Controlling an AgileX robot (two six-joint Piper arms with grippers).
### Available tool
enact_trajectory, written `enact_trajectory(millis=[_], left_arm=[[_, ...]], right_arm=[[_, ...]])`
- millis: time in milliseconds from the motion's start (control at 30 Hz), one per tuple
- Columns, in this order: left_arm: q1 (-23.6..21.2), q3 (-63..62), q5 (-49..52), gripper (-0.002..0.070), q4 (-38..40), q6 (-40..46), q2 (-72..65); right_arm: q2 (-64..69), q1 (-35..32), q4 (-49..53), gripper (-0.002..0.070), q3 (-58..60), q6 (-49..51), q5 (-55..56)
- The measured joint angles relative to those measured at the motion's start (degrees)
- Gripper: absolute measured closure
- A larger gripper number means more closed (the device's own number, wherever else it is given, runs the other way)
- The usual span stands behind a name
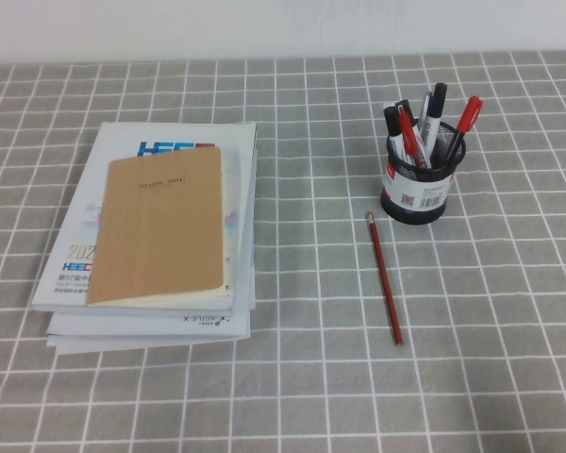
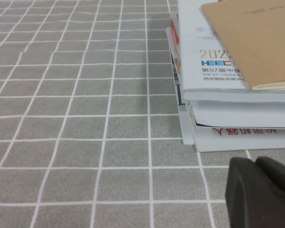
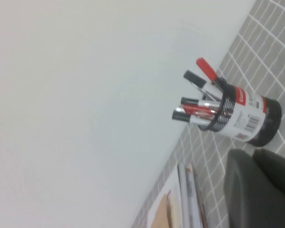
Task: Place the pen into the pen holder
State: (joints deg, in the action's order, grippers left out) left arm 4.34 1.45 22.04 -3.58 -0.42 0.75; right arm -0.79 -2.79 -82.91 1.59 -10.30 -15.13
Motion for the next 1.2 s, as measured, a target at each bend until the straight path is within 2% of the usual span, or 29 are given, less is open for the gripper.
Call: enact_trajectory(millis=[200, 400, 500, 700, 933, 1033, 1200], left_arm=[[0.0, 0.0, 0.0, 0.068, 0.0, 0.0, 0.0], [0.0, 0.0, 0.0, 0.068, 0.0, 0.0, 0.0], [0.0, 0.0, 0.0, 0.068, 0.0, 0.0, 0.0], [0.0, 0.0, 0.0, 0.068, 0.0, 0.0, 0.0], [0.0, 0.0, 0.0, 0.068, 0.0, 0.0, 0.0], [0.0, 0.0, 0.0, 0.068, 0.0, 0.0, 0.0], [0.0, 0.0, 0.0, 0.068, 0.0, 0.0, 0.0]], right_arm=[[0.0, 0.0, -0.98, 0.0688, 0.0, -0.85, -2.13], [0.69, 0.0, 1.88, 0.0688, -5.69, -10.15, -9.25], [6.31, 0.0, 12.33, 0.0688, -13.87, -10.24, -14.37], [26.26, 0.0, 34.55, 0.0688, -29.77, -5.65, -30.76], [47.32, 0.24, 46.78, 0.0688, -44.67, -2.68, -41.1], [54.89, 3.59, 51.16, 0.0689, -48.54, 0.16, -44.09], [64.9, 15.97, 64.6, 0.0689, -53.91, 11.42, -44.93]])
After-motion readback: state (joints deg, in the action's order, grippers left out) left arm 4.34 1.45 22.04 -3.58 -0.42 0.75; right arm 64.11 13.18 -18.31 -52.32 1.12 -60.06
